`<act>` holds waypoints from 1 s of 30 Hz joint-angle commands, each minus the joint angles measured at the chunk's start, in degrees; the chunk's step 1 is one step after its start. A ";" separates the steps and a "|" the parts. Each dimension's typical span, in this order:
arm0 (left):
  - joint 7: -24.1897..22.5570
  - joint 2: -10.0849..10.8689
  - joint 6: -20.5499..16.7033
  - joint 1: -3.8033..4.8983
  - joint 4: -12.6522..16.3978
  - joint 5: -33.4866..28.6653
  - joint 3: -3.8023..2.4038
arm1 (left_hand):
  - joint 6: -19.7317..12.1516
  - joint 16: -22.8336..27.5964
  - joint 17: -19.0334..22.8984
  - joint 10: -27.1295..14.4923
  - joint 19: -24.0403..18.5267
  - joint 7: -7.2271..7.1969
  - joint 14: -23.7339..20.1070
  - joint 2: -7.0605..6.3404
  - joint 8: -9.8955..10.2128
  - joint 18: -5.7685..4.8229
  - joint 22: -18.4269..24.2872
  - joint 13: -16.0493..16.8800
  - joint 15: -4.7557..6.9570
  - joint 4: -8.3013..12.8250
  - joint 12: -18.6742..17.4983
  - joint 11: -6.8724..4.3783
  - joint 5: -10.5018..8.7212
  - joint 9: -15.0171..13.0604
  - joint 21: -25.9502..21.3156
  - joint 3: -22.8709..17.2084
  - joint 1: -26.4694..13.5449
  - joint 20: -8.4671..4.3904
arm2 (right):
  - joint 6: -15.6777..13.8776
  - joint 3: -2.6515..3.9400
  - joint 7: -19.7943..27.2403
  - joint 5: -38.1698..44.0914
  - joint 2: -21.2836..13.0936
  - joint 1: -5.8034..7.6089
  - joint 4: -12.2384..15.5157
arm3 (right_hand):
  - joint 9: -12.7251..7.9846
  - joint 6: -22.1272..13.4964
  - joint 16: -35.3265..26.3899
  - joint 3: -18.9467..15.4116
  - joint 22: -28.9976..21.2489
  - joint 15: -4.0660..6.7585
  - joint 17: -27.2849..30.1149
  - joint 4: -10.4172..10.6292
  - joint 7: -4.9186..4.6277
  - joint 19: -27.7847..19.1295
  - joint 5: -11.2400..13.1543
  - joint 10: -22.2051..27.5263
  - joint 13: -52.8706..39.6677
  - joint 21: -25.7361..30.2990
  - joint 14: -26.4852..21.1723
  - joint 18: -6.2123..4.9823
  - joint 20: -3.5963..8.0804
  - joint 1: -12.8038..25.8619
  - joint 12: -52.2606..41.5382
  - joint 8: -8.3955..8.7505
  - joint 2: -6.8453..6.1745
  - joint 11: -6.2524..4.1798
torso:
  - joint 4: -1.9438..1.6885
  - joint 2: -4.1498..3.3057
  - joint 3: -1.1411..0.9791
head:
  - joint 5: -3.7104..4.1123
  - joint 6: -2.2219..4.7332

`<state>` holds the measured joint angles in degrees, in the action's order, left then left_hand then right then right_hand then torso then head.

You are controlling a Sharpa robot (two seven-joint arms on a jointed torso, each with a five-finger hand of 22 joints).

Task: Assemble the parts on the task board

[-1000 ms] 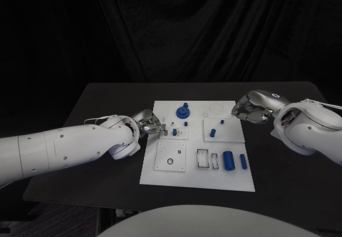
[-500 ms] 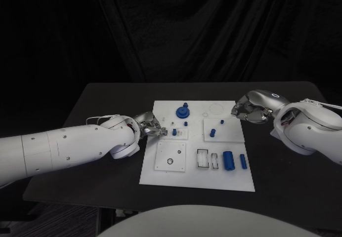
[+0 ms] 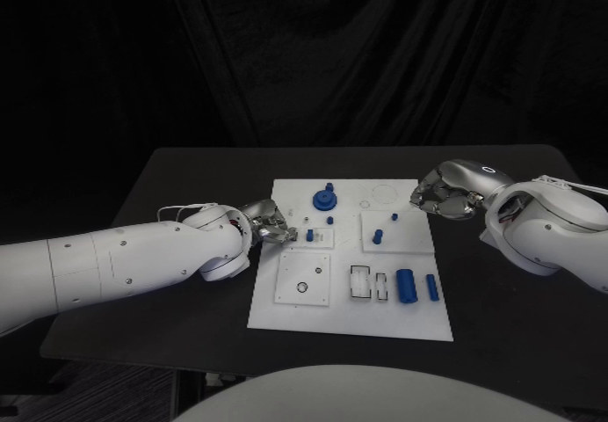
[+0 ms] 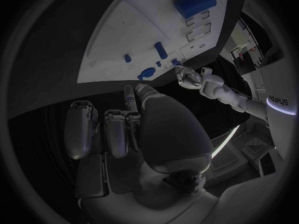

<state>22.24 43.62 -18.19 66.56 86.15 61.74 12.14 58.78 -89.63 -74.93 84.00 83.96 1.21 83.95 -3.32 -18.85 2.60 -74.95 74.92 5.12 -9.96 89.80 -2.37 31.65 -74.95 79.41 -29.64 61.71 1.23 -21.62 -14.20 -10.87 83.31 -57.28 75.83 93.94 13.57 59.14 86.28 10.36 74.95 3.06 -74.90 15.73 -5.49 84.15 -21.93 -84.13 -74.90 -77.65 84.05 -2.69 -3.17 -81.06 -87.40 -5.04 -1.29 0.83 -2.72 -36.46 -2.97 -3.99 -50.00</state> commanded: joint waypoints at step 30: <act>-0.28 -0.43 2.71 -1.40 -0.96 4.56 -0.04 | 0.00 -0.37 -15.07 6.00 0.77 -0.24 6.05 1.19 0.31 0.10 -11.46 15.08 0.25 -3.95 0.20 -0.39 -14.24 0.36 -0.55 7.04 -0.30 -0.13 | 0.12 0.03 -0.52 0.14 0.07 -0.32 -0.45 | -0.08 0.19 -0.31 0.33 11.16 -0.05 -9.75 -0.06 -0.06 0.86 -0.23 -3.25 -11.80 0.37 4.73 -0.24 -0.05 -0.54 0.33 0.22 -0.26 0.03 | 0.02 0.02 0.01 | -0.06 0.00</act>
<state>21.02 43.24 -18.09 65.74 85.23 64.50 11.75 58.68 -89.63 -74.92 84.01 83.96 0.70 83.95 -1.52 -18.89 2.61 -74.93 74.92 5.11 -13.69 89.80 -2.36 18.00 -74.76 79.19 -23.07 62.45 1.24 -21.62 -14.20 -10.79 83.31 -57.16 75.67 93.51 13.57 59.14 86.29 10.36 74.93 3.06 -74.90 15.73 -5.50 84.15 -21.93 -84.13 -74.90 -77.65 84.05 -2.69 -3.17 -81.28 -87.41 -5.04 -1.51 0.83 -2.72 -36.46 -2.97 -4.00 -50.00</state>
